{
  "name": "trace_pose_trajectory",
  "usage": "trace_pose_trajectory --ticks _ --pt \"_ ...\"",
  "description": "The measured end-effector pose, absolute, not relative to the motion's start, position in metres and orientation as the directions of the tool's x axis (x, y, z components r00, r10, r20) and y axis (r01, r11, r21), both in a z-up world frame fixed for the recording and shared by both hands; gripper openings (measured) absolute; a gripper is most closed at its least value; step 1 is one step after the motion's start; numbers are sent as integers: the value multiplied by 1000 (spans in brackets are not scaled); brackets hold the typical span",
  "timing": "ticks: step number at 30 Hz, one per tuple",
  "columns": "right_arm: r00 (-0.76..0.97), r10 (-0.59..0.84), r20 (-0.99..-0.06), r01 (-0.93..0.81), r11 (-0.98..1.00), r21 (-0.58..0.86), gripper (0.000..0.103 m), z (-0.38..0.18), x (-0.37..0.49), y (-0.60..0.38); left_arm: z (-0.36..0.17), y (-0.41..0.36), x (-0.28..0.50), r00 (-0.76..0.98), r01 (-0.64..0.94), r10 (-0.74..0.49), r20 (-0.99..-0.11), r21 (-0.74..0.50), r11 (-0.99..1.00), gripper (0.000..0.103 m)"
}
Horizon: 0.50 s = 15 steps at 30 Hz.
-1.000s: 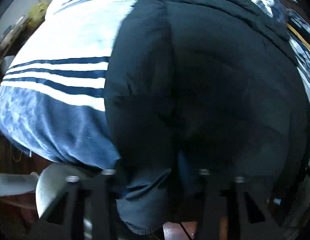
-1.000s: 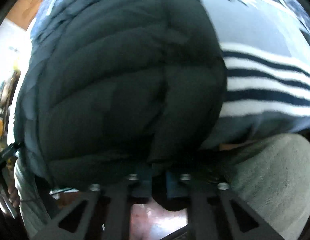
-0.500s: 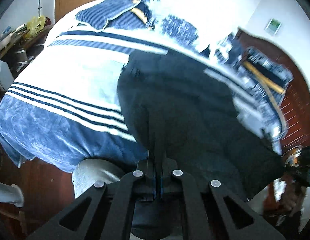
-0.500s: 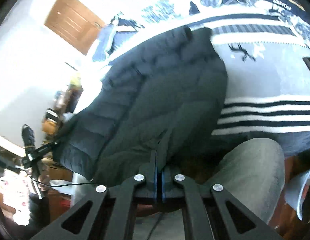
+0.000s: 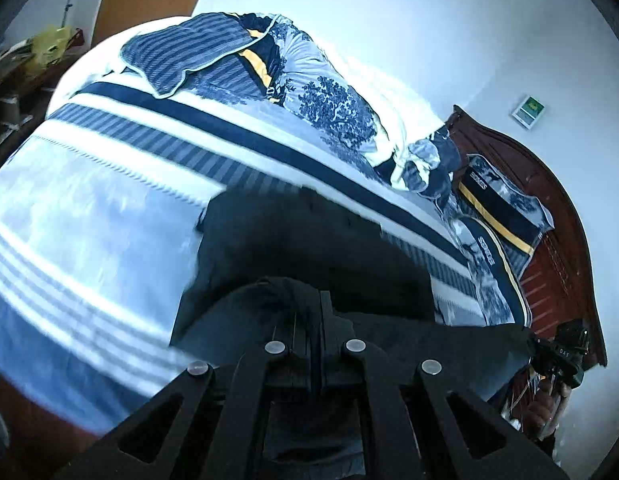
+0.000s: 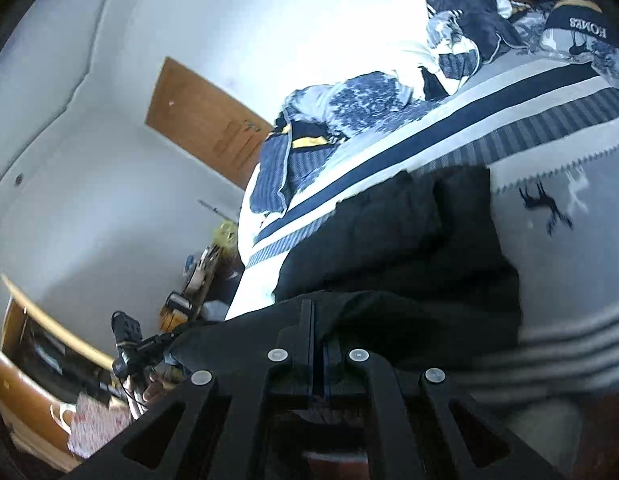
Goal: Fold large clothes
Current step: 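Carry the hem over onto the collar with both grippers and release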
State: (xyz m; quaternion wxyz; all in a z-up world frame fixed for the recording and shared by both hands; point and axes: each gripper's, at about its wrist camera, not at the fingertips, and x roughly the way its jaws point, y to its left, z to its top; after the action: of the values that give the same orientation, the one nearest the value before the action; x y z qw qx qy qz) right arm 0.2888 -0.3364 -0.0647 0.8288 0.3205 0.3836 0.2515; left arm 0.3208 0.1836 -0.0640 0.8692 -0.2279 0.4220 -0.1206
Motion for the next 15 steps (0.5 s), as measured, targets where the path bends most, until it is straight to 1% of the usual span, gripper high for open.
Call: trace_pose_trajectory --ticks 4,6,7,8,9,11,13,15 --pt "559 638 -530 -104 688 718 3 -73 381 -335 -83 183 406 555 -33 -421 -718 -524 851 4" --pt "517 660 -545 -59 663 746 3 -85 432 -340 -98 189 451 538 -80 -428 -726 -550 831 8" --pt "510 655 -558 -34 663 748 4 -94 460 -341 -106 189 472 531 -82 -420 -735 -539 839 10" --pt "514 639 -572 8 664 748 7 -106 479 -348 -115 187 484 519 -94 -406 -752 -522 848 13" --pt "508 626 -591 44 667 744 7 -121 499 -350 -128 188 497 493 -125 -379 -783 -495 860 19" --pt "486 612 -624 101 670 735 8 -152 532 -353 -151 193 514 452 -194 -334 -827 -457 868 47" --pt "469 594 -653 168 666 727 11 -187 557 -360 -171 205 521 443 -258 -311 -841 -451 854 53" --pt "464 580 -670 213 661 720 12 -208 570 -370 -177 220 512 469 -300 -325 -821 -494 816 53"
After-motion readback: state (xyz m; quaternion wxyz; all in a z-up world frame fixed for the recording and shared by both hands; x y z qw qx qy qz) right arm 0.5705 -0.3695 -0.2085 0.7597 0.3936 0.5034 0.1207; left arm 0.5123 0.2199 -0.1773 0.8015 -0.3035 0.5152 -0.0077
